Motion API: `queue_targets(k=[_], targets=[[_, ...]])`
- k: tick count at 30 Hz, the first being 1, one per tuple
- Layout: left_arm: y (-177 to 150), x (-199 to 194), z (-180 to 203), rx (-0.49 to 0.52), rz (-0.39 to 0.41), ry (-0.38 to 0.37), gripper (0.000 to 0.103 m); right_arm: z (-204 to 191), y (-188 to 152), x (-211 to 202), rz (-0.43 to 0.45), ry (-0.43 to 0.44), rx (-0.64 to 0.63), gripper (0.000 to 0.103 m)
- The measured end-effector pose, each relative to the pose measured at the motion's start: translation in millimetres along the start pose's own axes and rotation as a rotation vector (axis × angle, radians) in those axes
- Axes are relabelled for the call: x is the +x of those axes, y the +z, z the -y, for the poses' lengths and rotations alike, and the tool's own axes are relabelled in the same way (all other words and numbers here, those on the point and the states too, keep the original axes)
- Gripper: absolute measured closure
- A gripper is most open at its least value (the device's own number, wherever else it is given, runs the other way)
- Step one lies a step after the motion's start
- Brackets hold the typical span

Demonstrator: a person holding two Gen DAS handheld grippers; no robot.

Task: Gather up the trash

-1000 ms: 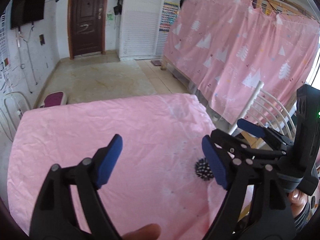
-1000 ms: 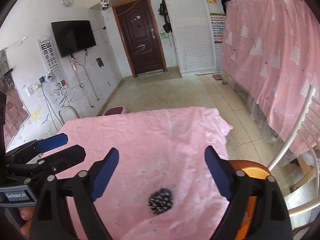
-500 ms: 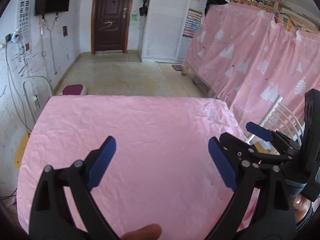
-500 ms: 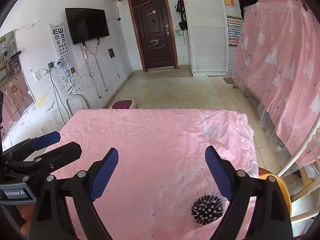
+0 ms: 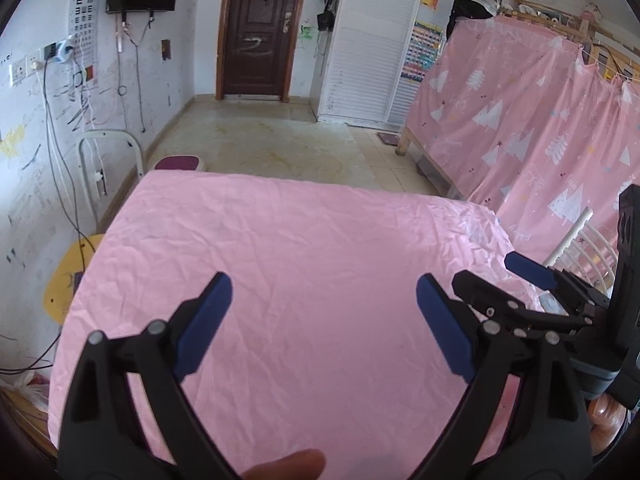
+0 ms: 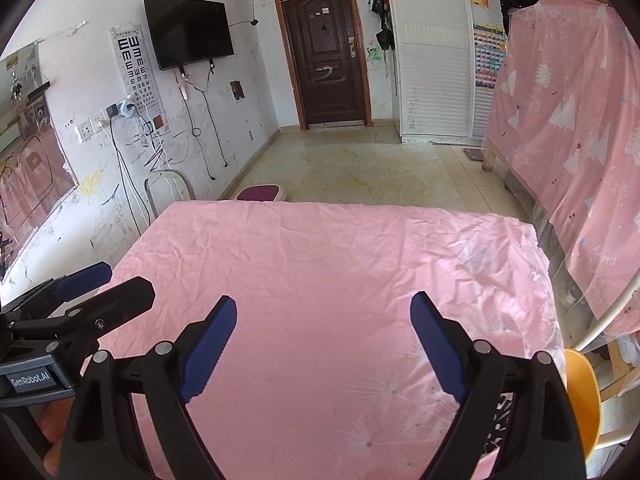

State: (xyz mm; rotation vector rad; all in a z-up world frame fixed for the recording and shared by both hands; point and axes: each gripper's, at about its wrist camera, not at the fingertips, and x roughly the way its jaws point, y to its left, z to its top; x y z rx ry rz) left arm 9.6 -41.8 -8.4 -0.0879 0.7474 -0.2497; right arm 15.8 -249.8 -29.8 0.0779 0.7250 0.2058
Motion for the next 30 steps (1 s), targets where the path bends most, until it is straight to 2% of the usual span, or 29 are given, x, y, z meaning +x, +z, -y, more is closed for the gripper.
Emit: queue_targets(k=[30], targets=[[-0.6,2.0,-9.4,-0.008,0.0,0.011,0.014,-4.4,-1.0,5.2,-0.013,0.003,-0.014,0.024]])
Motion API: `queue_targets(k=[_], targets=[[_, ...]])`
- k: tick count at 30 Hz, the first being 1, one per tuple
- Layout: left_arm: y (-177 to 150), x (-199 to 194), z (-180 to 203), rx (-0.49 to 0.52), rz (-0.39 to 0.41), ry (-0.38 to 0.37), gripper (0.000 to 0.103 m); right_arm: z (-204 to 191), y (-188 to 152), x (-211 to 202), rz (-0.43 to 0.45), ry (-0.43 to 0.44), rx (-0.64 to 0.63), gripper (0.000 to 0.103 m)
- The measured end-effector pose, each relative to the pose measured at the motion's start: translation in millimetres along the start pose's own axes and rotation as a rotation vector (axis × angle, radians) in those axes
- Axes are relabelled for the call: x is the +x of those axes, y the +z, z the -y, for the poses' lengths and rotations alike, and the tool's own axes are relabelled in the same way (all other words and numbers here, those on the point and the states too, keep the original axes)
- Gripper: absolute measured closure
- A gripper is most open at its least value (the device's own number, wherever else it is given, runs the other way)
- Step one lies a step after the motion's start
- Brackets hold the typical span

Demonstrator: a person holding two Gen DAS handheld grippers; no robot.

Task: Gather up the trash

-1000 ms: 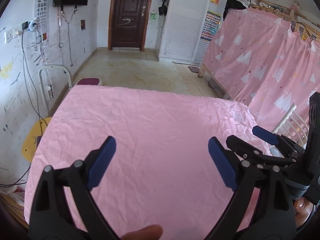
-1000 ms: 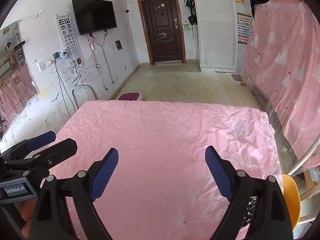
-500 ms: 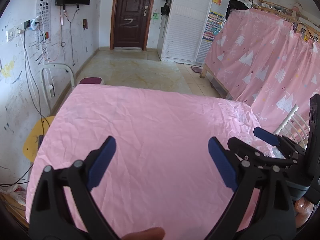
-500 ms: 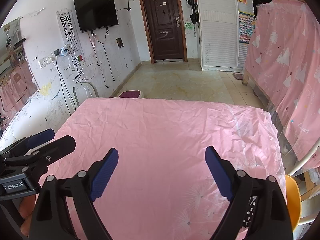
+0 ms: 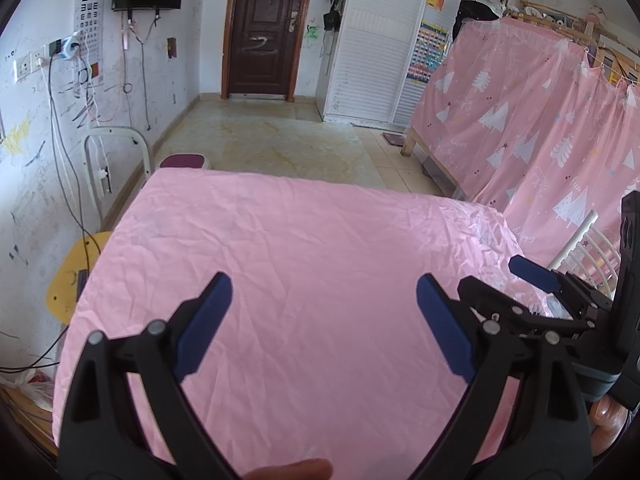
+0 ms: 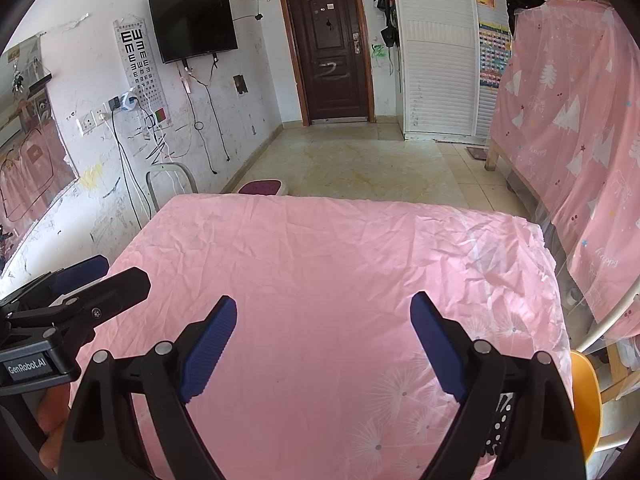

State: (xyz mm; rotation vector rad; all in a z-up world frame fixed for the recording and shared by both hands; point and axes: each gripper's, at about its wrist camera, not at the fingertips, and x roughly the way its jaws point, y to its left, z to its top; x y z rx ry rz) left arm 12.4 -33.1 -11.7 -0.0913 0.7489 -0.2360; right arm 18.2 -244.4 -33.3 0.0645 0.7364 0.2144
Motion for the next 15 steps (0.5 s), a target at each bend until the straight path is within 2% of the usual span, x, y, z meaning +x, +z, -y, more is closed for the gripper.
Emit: queue_targets(k=[15], targets=[[-0.6,2.4,-6.2,-0.003,-0.003,0.0,0.014,-0.5,-0.5,0.4,-0.003,-0.001,-0.005,0.024]])
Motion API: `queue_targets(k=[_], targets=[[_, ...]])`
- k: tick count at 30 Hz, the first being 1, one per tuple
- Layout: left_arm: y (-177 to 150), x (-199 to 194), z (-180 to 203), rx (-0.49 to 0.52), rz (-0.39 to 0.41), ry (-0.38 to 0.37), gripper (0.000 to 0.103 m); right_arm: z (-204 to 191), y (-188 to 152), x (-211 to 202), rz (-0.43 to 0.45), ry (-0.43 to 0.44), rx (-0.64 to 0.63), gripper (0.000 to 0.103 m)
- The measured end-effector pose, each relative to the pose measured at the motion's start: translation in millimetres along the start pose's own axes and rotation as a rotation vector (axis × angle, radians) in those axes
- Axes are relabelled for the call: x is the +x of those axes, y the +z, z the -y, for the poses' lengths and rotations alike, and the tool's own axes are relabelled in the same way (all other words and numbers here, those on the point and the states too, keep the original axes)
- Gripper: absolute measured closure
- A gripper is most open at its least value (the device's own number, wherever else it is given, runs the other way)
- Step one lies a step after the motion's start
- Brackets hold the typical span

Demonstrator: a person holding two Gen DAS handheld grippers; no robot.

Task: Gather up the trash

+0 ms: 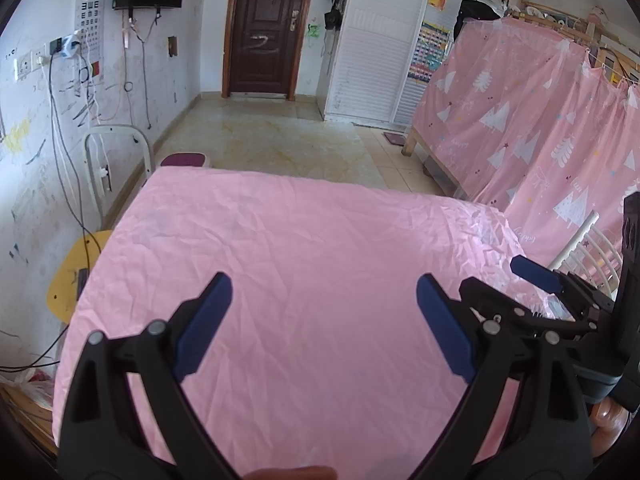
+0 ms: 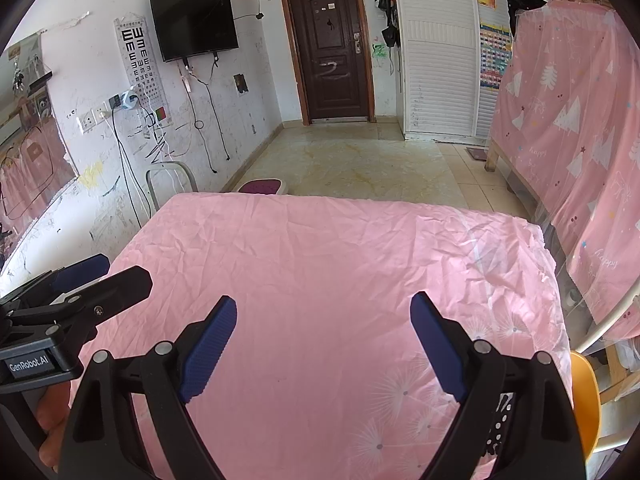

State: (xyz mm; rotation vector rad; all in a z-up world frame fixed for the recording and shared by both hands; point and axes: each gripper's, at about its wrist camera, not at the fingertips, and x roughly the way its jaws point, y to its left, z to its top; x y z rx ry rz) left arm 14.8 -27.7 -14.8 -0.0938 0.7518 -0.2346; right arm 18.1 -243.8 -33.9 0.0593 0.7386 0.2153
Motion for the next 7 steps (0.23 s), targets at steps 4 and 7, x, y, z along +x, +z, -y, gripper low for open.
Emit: queue_targets(k=[4,7], targets=[[-0.5,0.9,-1.8,0.001,0.0,0.0,0.014,-0.1,-0.2,0.0,0.0,0.0,0.0,0.024],[-0.2,0.5,-0.9,0.0,0.0,-0.001,0.014,-0.3,-0.2,0.0,0.0,-0.001,0.0,0.025]])
